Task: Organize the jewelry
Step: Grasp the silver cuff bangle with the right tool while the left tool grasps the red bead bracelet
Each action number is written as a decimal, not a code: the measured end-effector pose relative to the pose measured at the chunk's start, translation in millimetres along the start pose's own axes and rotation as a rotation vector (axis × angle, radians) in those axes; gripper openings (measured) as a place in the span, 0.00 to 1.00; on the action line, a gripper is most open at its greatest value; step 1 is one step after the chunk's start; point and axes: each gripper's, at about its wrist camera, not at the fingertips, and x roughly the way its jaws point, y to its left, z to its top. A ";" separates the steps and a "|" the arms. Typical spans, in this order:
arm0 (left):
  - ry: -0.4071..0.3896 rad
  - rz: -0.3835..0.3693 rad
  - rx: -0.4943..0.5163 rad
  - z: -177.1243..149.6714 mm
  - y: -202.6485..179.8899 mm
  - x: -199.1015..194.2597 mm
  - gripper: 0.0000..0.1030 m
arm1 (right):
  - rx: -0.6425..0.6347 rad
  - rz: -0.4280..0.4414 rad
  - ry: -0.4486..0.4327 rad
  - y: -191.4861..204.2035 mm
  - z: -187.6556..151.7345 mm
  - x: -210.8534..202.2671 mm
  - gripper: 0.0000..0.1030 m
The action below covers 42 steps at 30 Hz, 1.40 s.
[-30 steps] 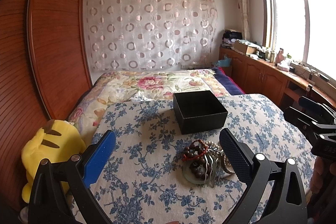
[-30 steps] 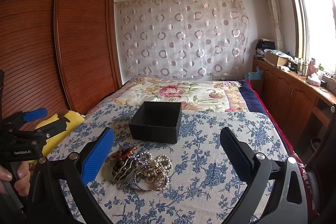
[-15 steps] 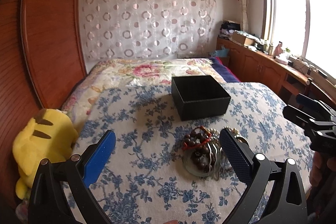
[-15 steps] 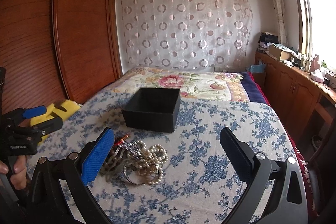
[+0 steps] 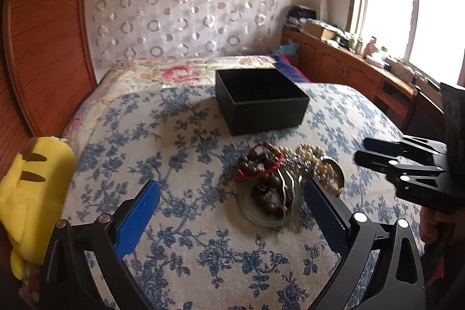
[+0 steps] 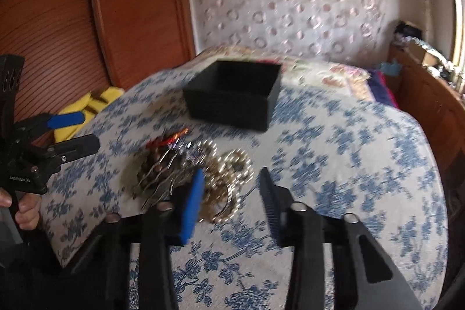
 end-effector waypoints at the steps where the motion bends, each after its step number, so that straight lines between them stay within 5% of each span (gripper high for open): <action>1: 0.008 -0.008 0.003 -1.3 -0.9 2.4 0.93 | -0.007 0.014 0.024 1.1 -0.9 6.2 0.30; 10: 0.056 -0.058 0.014 -7.5 -4.0 18.3 0.89 | -0.042 0.026 0.106 4.4 -1.5 36.0 0.25; 17: 0.079 -0.096 0.031 -2.0 -9.3 30.3 0.74 | -0.039 0.041 0.124 -0.3 0.0 38.8 0.04; 27: 0.105 -0.133 0.102 16.6 -22.0 53.4 0.39 | -0.018 0.030 0.059 -10.6 0.8 13.3 0.04; 34: 0.118 -0.122 0.158 23.6 -32.6 66.4 0.33 | -0.021 0.028 0.042 -10.6 -0.2 4.2 0.04; 39: 0.133 -0.133 0.176 23.6 -32.9 70.7 0.06 | -0.018 0.029 0.036 -11.8 -0.2 0.3 0.04; 42: 0.126 -0.141 0.164 25.1 -30.7 69.3 0.03 | -0.017 0.029 0.035 -12.1 -0.5 -0.5 0.04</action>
